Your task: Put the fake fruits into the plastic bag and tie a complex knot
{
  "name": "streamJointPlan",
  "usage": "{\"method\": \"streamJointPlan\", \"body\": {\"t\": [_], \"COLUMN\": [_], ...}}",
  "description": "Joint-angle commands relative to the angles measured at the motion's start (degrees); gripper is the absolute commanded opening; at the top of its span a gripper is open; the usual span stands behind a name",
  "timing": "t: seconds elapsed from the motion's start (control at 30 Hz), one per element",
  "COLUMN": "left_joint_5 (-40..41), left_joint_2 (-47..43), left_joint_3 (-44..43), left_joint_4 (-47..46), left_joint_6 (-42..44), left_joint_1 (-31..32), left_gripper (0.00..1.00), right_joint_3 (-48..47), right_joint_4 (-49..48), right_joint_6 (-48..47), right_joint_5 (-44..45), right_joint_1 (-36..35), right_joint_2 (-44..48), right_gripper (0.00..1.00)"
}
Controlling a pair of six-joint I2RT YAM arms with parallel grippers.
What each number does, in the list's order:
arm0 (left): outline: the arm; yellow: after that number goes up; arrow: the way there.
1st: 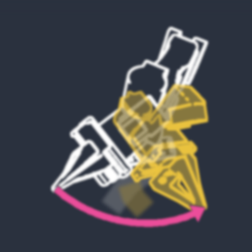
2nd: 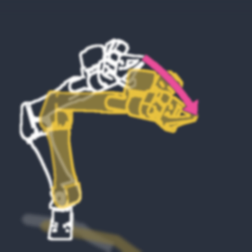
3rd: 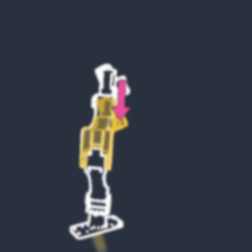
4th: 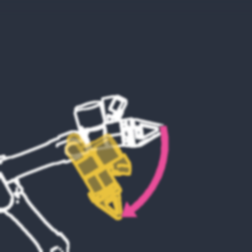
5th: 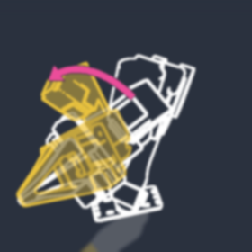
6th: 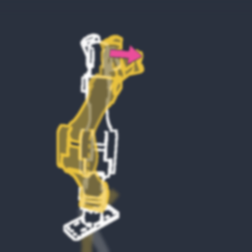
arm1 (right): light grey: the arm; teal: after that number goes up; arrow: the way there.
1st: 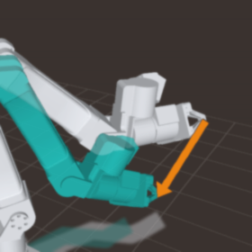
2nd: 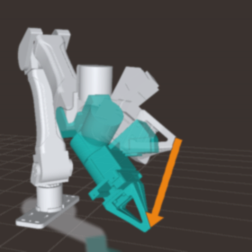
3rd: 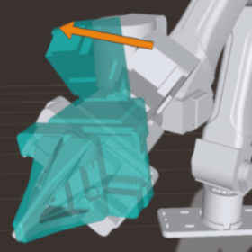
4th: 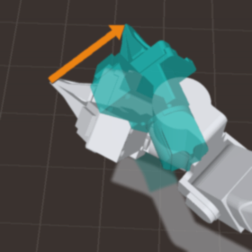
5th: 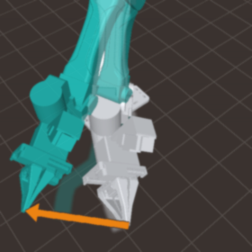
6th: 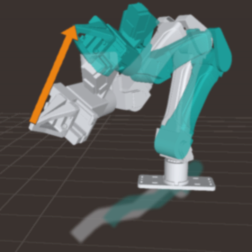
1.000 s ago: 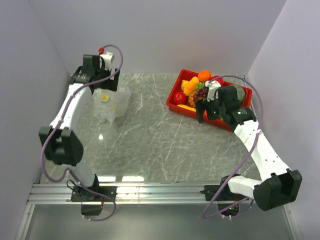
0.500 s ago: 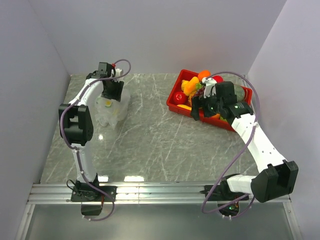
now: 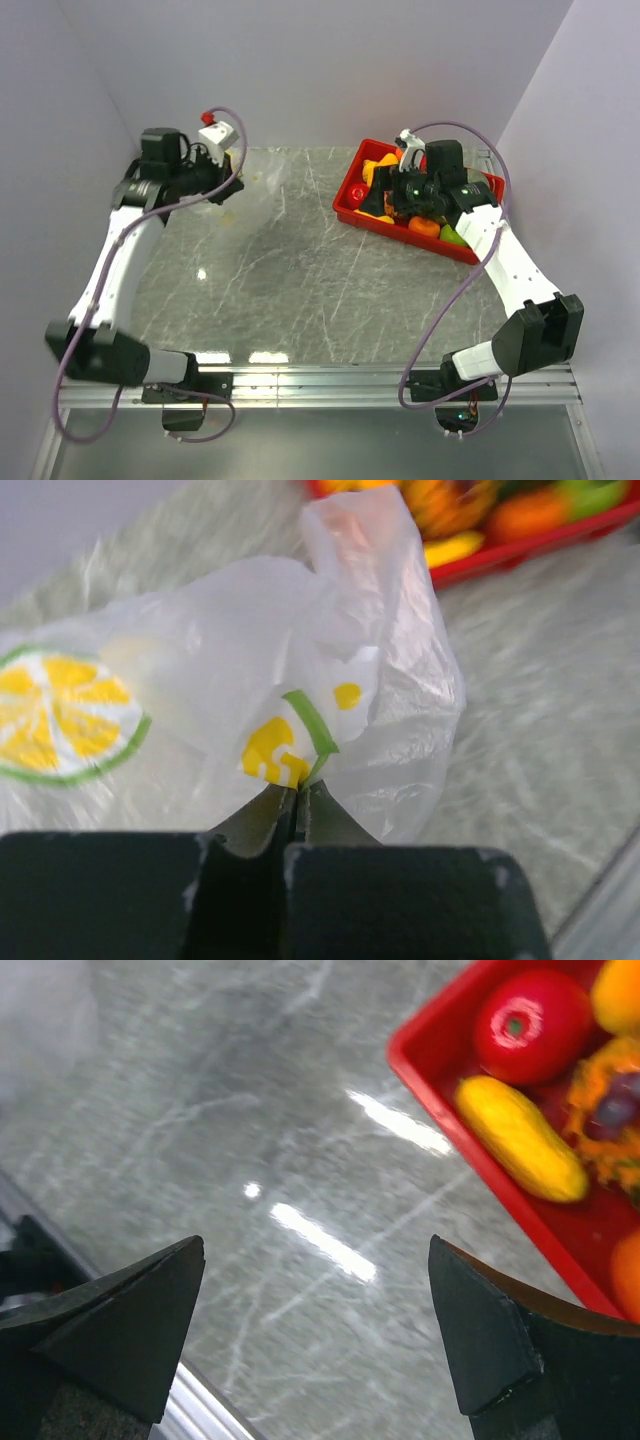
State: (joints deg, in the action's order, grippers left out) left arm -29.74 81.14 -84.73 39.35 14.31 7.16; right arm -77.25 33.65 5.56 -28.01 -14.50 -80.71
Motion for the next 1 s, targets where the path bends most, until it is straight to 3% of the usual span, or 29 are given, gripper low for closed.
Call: {"method": "streamJointPlan", "body": {"t": [0.0, 0.07, 0.13, 0.17, 0.27, 0.33, 0.43, 0.53, 0.63, 0.77, 0.97], "left_joint_5": [-18.92, -30.39, -32.66, -30.93, -23.98, -16.43, -7.72, -2.11, -2.42, -5.23, -7.00], "left_joint_2": [-6.86, -10.12, -13.27, -14.16, -15.66, -18.54, -29.75, -40.58, -47.02, -50.55, -53.46], "left_joint_3": [4.56, 8.06, 10.62, 12.64, 13.53, 15.37, 30.69, 41.45, 53.23, 58.79, 63.37], "left_joint_4": [-9.36, -14.73, -16.84, -16.07, -4.09, -1.57, -11.80, -22.46, -27.40, -27.84, -27.23], "left_joint_6": [-6.52, -8.24, -5.44, -3.51, 20.31, 28.98, 39.37, 55.09, 68.19, 81.19, 89.13], "left_joint_1": [-1.18, -1.79, -0.92, 1.26, 5.56, 7.95, 12.26, 16.65, 18.07, 18.33, 18.77], "left_gripper": [0.00, 0.00, 0.00, 0.00, 0.00, 0.00, 0.00, 0.00, 0.00, 0.00, 0.00], "right_joint_3": [-2.29, -3.42, -6.05, -7.02, -10.19, -11.07, -8.98, -5.64, -3.79, -3.60, -5.45], "right_joint_4": [-6.04, -7.19, -7.02, -6.58, -5.27, -5.35, -6.31, -8.77, -9.74, -9.66, -11.06], "right_joint_6": [5.50, 8.65, 9.99, 10.08, 9.73, 10.87, 11.92, 13.24, 12.90, 11.93, 13.59], "right_joint_5": [-7.47, -10.12, -12.50, -12.59, -11.28, -13.54, -15.14, -17.07, -16.73, -16.90, -22.08], "right_joint_1": [-0.17, 0.00, 0.00, 0.00, 0.87, 2.19, 1.67, 0.79, -2.01, -6.76, -13.35], "right_joint_2": [0.29, -0.50, -1.29, -1.90, -3.22, -4.19, -4.81, -4.99, -5.42, -7.26, -10.87], "right_gripper": [0.99, 0.99, 0.99, 0.99, 0.99, 0.99, 1.00, 1.00, 1.00, 1.00, 1.00]}}
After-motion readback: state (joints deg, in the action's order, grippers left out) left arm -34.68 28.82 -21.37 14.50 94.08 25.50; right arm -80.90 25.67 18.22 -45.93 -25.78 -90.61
